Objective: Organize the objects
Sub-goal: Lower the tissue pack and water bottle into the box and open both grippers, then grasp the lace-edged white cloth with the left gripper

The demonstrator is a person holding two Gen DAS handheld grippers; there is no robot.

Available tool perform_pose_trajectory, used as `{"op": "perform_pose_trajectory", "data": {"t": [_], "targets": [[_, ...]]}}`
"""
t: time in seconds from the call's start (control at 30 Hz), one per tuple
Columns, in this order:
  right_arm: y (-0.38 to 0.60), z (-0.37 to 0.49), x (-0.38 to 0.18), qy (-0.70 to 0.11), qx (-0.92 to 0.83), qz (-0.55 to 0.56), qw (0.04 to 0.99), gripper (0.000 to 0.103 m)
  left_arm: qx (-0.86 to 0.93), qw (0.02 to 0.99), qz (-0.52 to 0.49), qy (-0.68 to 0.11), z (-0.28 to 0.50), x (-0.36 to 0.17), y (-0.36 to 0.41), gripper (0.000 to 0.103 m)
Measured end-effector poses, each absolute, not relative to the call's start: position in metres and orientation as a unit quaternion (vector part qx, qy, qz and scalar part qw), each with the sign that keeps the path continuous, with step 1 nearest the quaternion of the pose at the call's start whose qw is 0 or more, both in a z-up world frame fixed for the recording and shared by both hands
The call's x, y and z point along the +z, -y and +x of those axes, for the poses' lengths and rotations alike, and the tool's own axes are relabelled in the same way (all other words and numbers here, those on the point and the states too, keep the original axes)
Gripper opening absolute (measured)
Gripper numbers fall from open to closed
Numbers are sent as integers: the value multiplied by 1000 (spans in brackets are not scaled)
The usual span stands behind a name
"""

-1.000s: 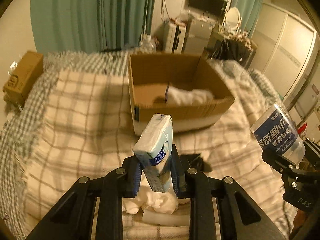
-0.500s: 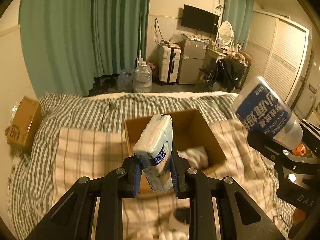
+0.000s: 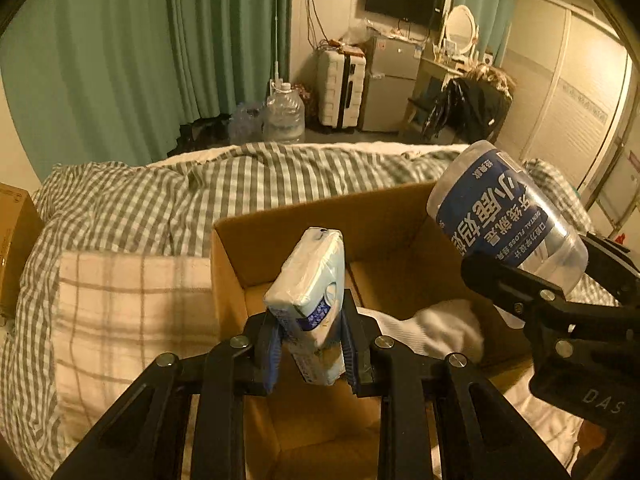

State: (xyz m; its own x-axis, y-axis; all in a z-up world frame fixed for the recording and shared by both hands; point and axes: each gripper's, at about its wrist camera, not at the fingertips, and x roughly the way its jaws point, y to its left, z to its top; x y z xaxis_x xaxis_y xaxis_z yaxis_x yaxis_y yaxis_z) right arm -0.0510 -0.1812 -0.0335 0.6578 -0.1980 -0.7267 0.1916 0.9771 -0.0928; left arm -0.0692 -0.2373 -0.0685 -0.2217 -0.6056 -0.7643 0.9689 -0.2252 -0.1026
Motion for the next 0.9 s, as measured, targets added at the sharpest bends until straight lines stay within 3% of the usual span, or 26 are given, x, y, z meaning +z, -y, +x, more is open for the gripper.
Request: {"op": "perform_pose_trajectory", "data": {"t": [0.07,0.1,0.13,0.17,0.2,0.43,0.5,0.6,0.77,0.9], "targets": [[188,-51,-38,-398,-105,12,911,63,-722,545,296,-306,-69,-70,237,40],[191,-52,-38,-396,-104,18,912,65,-725,542,290,-311,-69,-68,236,59],[192,-55,-36,-389,-106,22,915,69,-727,542,284,-313,-68,-64,234,69],[192,-58,-30,-381,-112,23,918,82,-728,548,277,-306,-67,-58,229,80],[191,-63,-21,-367,-119,19,922,88,-729,553,271,-299,-66,-52,225,83],[170,-110,50,-324,-135,-9,936,88,-726,577,265,-265,-55,10,178,83],[159,-133,71,-315,-143,-20,938,88,-725,587,252,-258,-46,29,155,97],[141,-167,92,-305,-150,-31,940,88,-727,596,232,-248,-34,48,120,99],[115,-219,97,-301,-153,-42,940,88,-719,606,227,-254,-21,47,70,99],[107,-245,69,-320,-151,-32,935,88,-706,608,237,-275,-16,14,45,99]]}}
